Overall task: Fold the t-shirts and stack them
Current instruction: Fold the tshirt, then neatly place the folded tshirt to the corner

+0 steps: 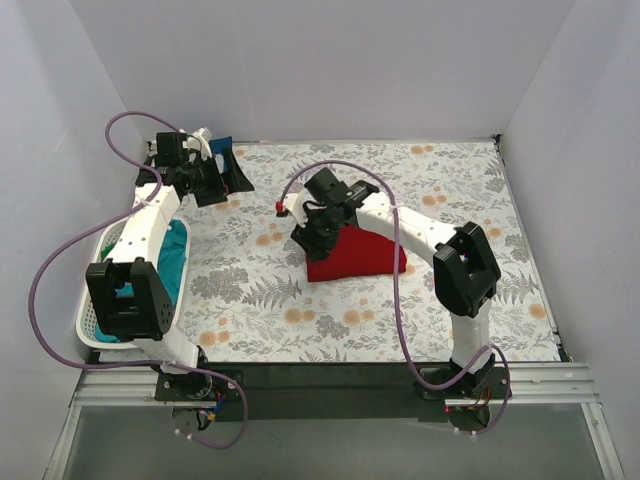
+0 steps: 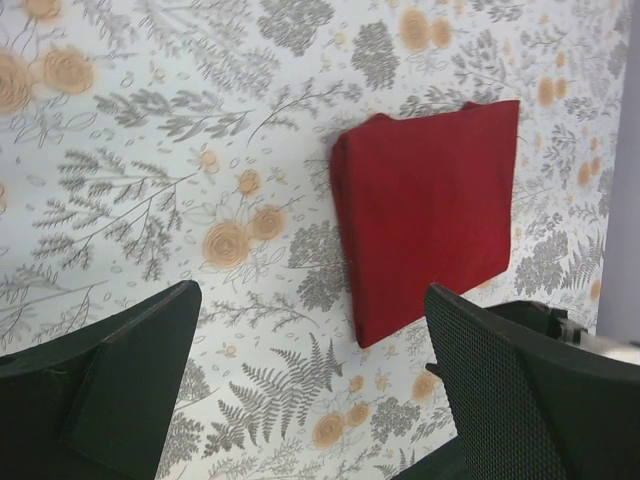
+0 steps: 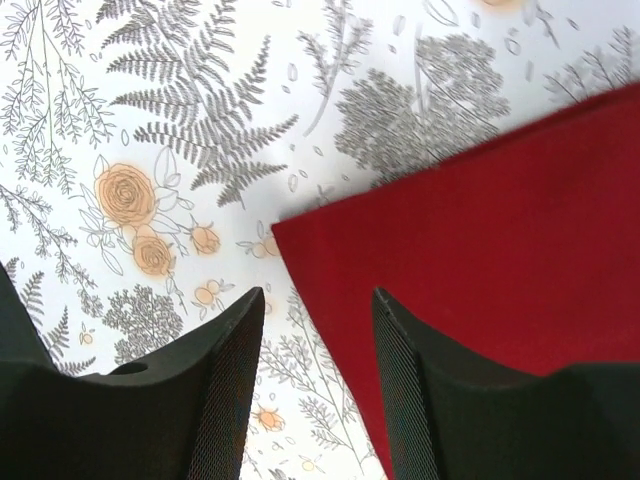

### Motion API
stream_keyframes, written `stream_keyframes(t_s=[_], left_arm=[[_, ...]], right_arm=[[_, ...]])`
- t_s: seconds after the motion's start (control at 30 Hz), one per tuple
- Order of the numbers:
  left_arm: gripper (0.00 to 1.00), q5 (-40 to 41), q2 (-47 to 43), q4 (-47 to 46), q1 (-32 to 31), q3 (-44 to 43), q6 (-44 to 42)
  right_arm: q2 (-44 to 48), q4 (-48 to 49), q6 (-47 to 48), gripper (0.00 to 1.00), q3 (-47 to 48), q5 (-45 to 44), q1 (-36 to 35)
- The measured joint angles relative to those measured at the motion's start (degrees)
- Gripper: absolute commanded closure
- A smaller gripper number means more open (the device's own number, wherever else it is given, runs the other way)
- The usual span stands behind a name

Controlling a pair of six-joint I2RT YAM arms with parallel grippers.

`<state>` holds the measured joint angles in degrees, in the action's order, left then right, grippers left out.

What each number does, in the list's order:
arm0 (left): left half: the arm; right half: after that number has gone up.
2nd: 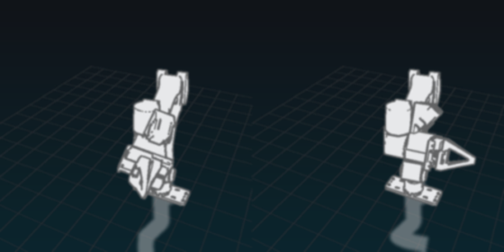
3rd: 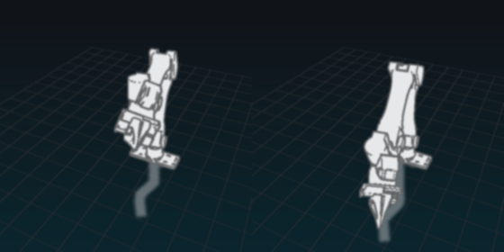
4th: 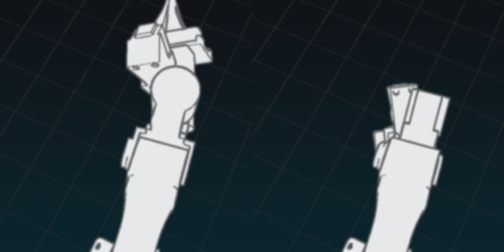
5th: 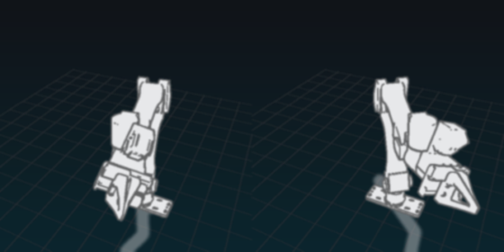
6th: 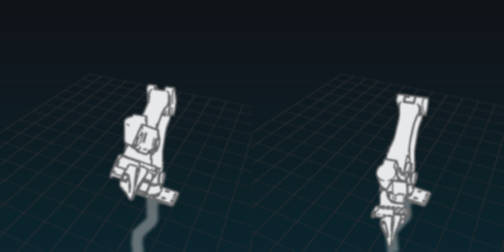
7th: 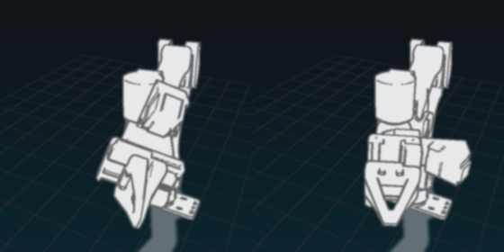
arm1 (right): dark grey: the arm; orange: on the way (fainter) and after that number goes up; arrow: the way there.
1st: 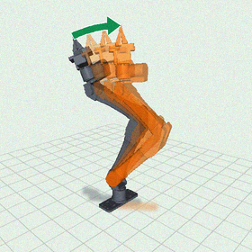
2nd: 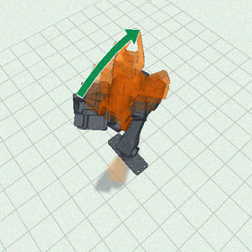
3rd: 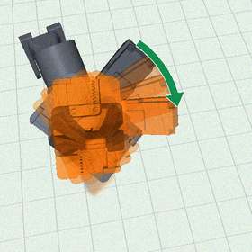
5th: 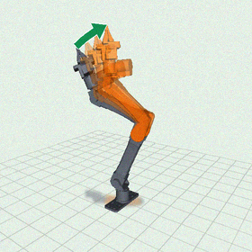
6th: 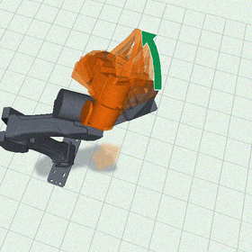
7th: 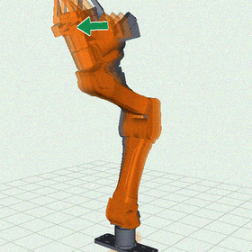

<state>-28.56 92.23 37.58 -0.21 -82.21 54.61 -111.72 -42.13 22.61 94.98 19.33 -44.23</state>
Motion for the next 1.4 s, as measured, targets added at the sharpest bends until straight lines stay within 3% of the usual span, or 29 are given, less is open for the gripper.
stream_keyframes(t_s=[0.3, 0.83, 0.93, 1.03, 1.07, 1.13, 1.4], left_arm=[[0.06, 1.2, 1.7, 4.7, 0.3, 0.0, 0.2], [0.05, 2.5, 0.9, 5.7, 0.2, 3.5, -0.9], [0.05, 2.8, 0.2, 5.6, 0.2, 4.0, -1.4], [0.05, 2.6, -0.7, 4.7, 0.2, 5.8, -1.5], [0.05, 2.5, -1.1, 4.1, 0.2, 6.9, -1.4], [0.05, 1.9, -1.5, 3.3, 0.2, 8.9, -1.1], [0.05, -4.0, -0.1, -2.6, 0.2, 11.5, 3.9]], right_arm=[[-0.1, 2.0, -1.4, 0.49, -3.8, -7.6, -7.4], [-5.1, 8.7, -3.8, 0.5, -9.1, -11.5, -9.8], [-5.4, 10.0, -4.1, 0.56, -9.3, -12.5, -10.1], [-5.4, 10.9, -4.1, 0.73, -9.6, -13.9, -10.2], [-5.4, 11.1, -4.0, 0.86, -9.6, -14.4, -10.1], [-5.4, 11.6, -3.6, 0.96, -9.6, -15.2, -10.0], [-4.1, 12.0, -2.9, 0.99, -10.6, -11.6, -8.0]])
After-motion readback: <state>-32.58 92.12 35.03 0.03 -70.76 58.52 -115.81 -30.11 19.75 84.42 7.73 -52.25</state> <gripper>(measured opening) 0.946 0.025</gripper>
